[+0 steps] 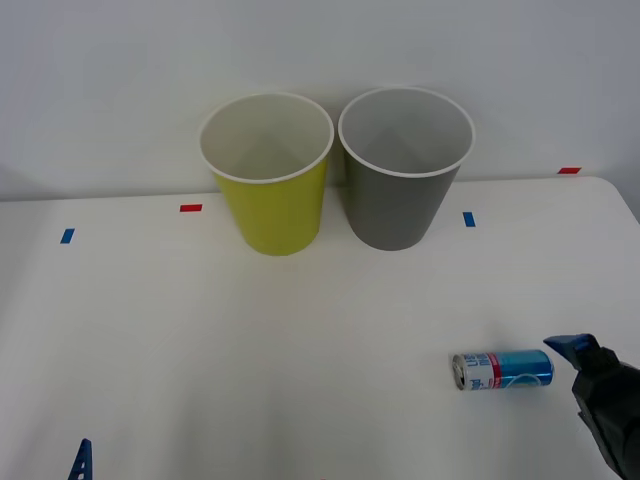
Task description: Put cans in the gray bin and PET bottles in the light green bin.
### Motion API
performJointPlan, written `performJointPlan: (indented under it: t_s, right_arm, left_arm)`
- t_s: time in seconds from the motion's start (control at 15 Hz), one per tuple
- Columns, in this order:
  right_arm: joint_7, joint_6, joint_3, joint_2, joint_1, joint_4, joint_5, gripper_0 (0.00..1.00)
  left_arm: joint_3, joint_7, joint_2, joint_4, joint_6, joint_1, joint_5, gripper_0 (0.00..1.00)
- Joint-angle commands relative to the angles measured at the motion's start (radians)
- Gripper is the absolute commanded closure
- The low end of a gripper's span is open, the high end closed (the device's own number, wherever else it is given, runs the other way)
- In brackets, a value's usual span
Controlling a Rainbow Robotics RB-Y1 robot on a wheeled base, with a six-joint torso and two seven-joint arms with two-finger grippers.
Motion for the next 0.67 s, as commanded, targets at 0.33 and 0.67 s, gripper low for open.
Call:
performJointPlan:
  t_s: [0.33,0.67]
  right_arm:
    - [-0.443,0.058,0.055,-0.184,-0.168,0.094,-0.147,0.0]
    - [-0.589,0.142,0.078,-0.315,-0.285,0.146,-0.266,0.0]
  left_arm:
    - [0.0,0.0,0.0,0.0,0.0,0.0,0.0,0.0]
    - [0.0,0.0,0.0,0.0,0.0,0.0,0.0,0.0]
